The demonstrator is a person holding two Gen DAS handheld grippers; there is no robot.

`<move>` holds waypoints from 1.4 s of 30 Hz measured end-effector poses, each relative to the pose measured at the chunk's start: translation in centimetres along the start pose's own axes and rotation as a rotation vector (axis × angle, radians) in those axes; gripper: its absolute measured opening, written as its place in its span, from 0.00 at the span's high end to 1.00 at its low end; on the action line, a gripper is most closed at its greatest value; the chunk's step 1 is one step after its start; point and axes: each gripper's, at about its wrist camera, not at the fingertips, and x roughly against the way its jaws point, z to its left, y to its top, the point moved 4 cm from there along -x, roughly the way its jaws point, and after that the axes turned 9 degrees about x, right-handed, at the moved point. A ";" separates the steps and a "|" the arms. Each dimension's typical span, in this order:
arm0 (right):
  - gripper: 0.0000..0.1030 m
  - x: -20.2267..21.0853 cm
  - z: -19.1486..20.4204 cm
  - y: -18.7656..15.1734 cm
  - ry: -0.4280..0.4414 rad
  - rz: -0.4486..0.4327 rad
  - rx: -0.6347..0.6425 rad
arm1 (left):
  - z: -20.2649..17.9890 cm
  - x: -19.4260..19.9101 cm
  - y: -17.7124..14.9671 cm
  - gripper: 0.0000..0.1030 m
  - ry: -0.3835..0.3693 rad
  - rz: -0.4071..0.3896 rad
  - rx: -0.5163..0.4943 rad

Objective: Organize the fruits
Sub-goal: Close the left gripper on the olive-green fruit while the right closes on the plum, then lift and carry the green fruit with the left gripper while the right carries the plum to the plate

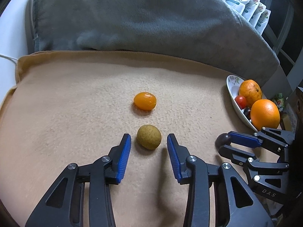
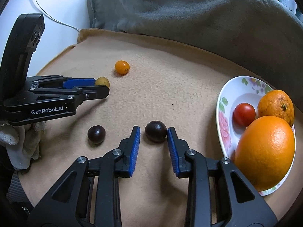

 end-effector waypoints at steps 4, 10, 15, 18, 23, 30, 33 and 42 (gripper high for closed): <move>0.75 -0.5 0.1 0.1 -0.001 0.006 0.003 | -0.1 -0.4 0.2 0.71 0.009 0.000 0.001; 0.76 -0.3 0.1 0.1 0.007 -0.004 0.004 | -0.2 -0.4 0.1 0.76 0.013 -0.007 -0.007; 0.76 0.6 0.2 0.0 0.014 -0.025 -0.001 | -0.4 -0.2 0.1 0.76 0.009 -0.016 0.000; 0.76 1.5 0.0 -0.2 0.020 -0.042 -0.008 | -0.6 0.2 0.0 0.76 0.004 -0.022 -0.001; 0.76 3.2 0.0 -0.1 0.025 -0.074 -0.013 | -1.3 1.2 0.1 0.76 -0.009 -0.039 -0.012; 0.76 6.1 -0.5 -0.3 0.018 -0.127 -0.015 | -3.3 2.9 0.5 0.76 -0.039 -0.077 -0.044; 0.76 7.6 -0.9 -0.5 0.012 -0.150 -0.021 | -4.0 3.5 0.5 0.76 -0.054 -0.090 -0.058; 0.76 11.1 -2.7 -1.4 -0.028 -0.203 -0.045 | -7.0 4.5 1.3 0.76 -0.105 -0.115 -0.086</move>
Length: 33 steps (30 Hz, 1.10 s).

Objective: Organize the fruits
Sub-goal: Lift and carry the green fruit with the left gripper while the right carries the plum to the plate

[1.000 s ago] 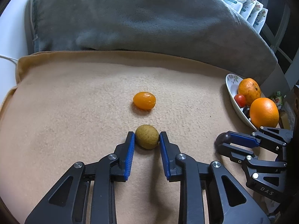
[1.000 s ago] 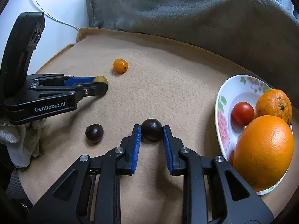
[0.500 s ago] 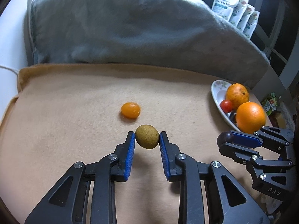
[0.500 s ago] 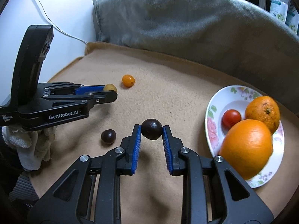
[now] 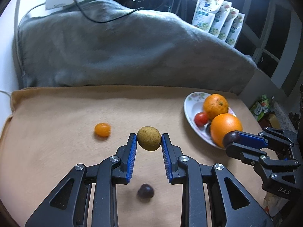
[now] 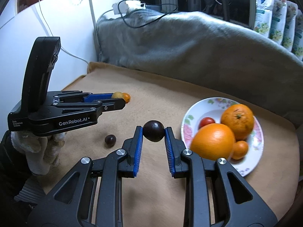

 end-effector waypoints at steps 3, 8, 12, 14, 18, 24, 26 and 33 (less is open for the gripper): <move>0.76 1.0 -0.9 -0.2 -0.019 -0.010 -0.009 | -0.8 -0.2 0.2 0.76 -0.015 -0.004 -0.007; 0.76 2.2 -2.6 -0.8 -0.053 -0.015 -0.028 | -2.3 -0.5 0.6 0.76 -0.041 -0.004 -0.020; 0.76 2.8 -4.1 -1.3 -0.076 -0.014 -0.049 | -3.5 -0.8 0.9 0.76 -0.059 -0.004 -0.030; 0.76 3.2 -4.8 -1.6 -0.089 -0.013 -0.060 | -4.1 -1.1 1.2 0.76 -0.069 -0.003 -0.037; 0.76 4.0 -6.5 -2.4 -0.114 -0.011 -0.086 | -5.4 -1.7 1.6 0.76 -0.084 0.002 -0.056; 0.76 4.5 -8.6 -3.2 -0.136 -0.008 -0.115 | -7.2 -2.9 2.4 0.76 -0.103 0.013 -0.078; 0.76 4.6 -9.1 -3.6 -0.141 -0.007 -0.121 | -7.7 -3.3 2.6 0.76 -0.107 0.017 -0.084; 0.76 4.3 -10.7 -4.4 -0.143 0.002 -0.143 | -9.0 -5.0 3.2 0.76 -0.119 0.033 -0.103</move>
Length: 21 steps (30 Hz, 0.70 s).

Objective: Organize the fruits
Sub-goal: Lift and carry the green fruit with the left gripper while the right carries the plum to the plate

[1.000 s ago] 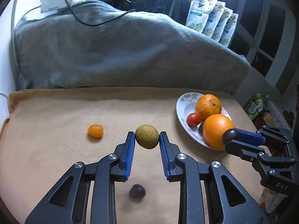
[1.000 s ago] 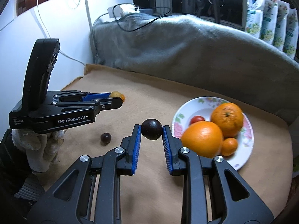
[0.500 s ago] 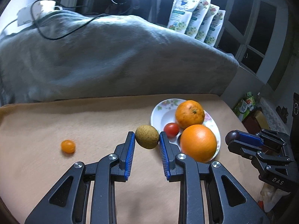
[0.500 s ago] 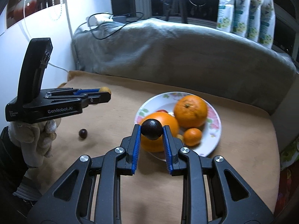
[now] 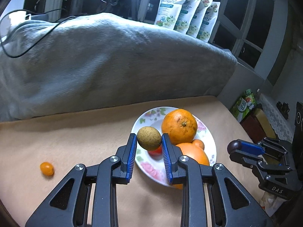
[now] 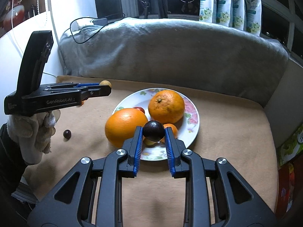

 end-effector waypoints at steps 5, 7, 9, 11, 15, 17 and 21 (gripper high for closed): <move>0.76 -0.7 -0.6 -0.2 0.007 0.008 -0.009 | -0.4 -1.2 0.4 0.76 -0.004 0.016 -0.009; 0.76 -0.9 -0.8 -0.3 0.013 0.011 -0.013 | -0.5 -1.5 0.6 0.76 -0.007 0.020 -0.011; 0.76 -1.2 -0.9 -0.4 0.018 0.012 -0.016 | -0.6 -1.9 0.8 0.76 -0.008 0.025 -0.014; 0.76 -1.4 -1.1 -0.5 0.024 0.014 -0.021 | -0.8 -2.3 0.9 0.76 -0.009 0.029 -0.017; 0.76 -2.1 -1.3 -0.6 0.039 0.021 -0.024 | -1.1 -2.9 1.0 0.76 -0.011 0.039 -0.026; 0.76 -2.4 -1.2 -0.8 0.045 0.026 -0.023 | -1.2 -3.2 1.1 0.76 -0.013 0.042 -0.029; 0.76 -2.7 -1.2 -0.8 0.052 0.025 -0.023 | -1.3 -3.6 1.1 0.76 -0.014 0.046 -0.033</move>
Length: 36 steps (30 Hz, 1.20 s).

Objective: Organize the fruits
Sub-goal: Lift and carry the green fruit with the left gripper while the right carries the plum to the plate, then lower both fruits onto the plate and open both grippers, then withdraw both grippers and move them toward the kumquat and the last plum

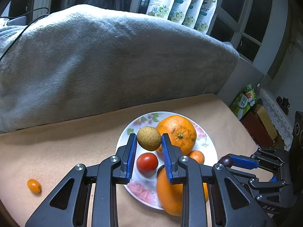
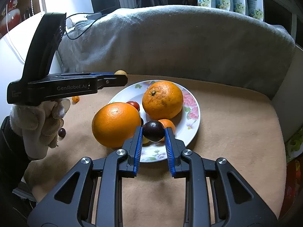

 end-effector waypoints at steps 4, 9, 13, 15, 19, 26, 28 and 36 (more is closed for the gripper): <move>0.76 -0.2 -0.1 0.0 0.004 0.000 -0.002 | -0.1 -0.1 0.1 0.76 -0.002 0.003 -0.007; 0.76 -0.4 0.1 0.1 0.011 0.002 0.007 | -0.2 -0.2 0.2 0.76 -0.003 0.003 -0.008; 0.76 -0.4 0.1 0.1 0.016 -0.004 0.003 | -0.3 -0.2 0.2 0.76 -0.006 0.004 -0.009; 0.76 -0.4 0.1 0.1 0.018 -0.004 0.003 | -0.3 -0.2 0.2 0.76 -0.007 0.005 -0.010; 0.76 -0.6 0.2 0.1 0.019 0.002 0.010 | -0.3 -0.2 0.3 0.75 -0.008 0.004 -0.010; 0.48 -0.6 0.3 0.3 0.017 -0.011 0.019 | -0.4 -0.1 0.4 0.64 -0.012 -0.001 -0.007; 0.40 -0.2 0.4 0.4 0.012 -0.027 0.026 | -0.4 0.0 0.4 0.58 -0.012 -0.003 -0.005; 0.16 0.4 1.0 0.6 0.016 -0.045 0.062 | -0.9 0.6 0.5 0.25 -0.001 -0.023 -0.012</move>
